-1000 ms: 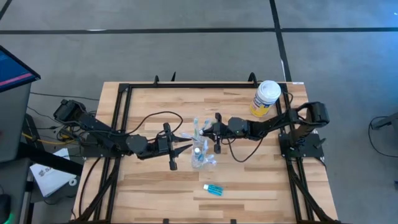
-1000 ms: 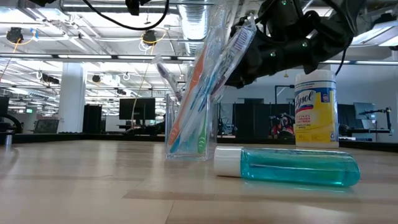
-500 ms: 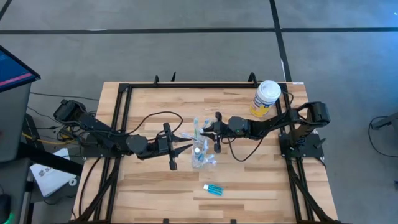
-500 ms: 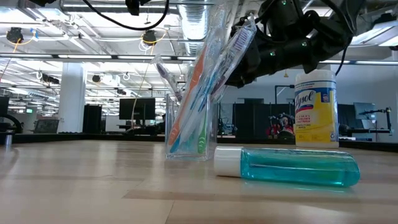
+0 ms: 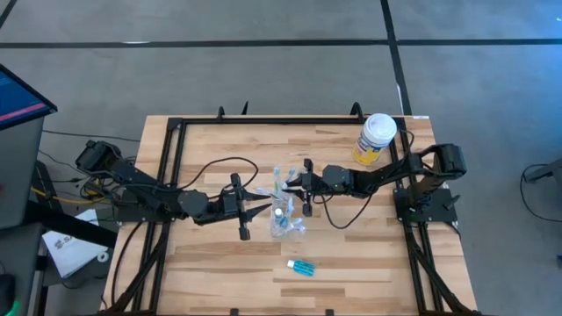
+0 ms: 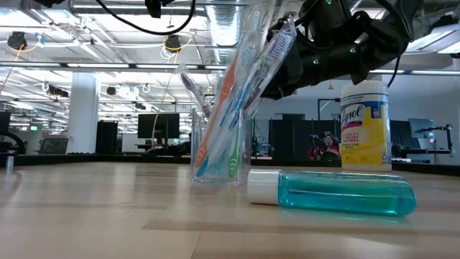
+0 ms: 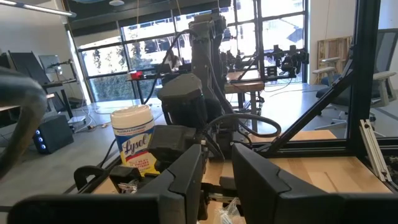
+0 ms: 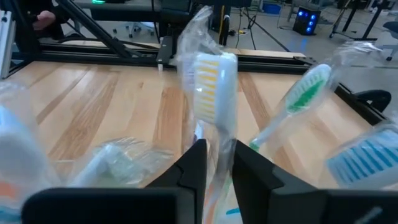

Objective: Pick & Place toothbrushing station
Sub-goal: Put the orange toothbrush into the transparent organizer, then put the blue mouthwash into the transparent organizer

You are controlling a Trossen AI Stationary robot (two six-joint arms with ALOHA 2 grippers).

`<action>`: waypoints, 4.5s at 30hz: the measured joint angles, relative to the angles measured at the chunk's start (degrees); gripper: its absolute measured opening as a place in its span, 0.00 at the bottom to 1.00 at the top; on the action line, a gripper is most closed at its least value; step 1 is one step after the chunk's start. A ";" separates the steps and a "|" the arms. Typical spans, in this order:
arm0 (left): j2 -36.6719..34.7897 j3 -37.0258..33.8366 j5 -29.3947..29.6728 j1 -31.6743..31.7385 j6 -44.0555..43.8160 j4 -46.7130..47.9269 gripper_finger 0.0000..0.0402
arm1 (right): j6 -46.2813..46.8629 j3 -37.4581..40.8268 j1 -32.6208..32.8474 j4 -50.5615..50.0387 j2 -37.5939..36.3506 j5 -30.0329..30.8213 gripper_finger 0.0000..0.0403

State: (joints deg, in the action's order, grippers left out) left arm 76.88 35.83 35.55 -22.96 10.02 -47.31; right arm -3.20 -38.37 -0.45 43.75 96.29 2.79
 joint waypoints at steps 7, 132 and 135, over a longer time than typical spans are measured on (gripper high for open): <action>-0.02 0.00 0.00 0.00 0.00 0.00 0.21 | -0.33 0.02 -0.04 -0.04 -0.80 0.09 0.29; 0.00 0.00 0.02 0.00 -1.33 1.99 0.21 | 21.79 -38.29 29.67 -79.80 14.10 -9.96 0.30; 0.00 0.00 0.02 0.00 -1.33 2.03 0.21 | 22.62 -38.54 29.14 -78.69 14.82 -12.36 0.33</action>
State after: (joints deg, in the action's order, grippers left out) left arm 76.88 35.83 35.57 -22.96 8.69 -45.28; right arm 19.43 -76.91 28.69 -34.94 111.11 -9.58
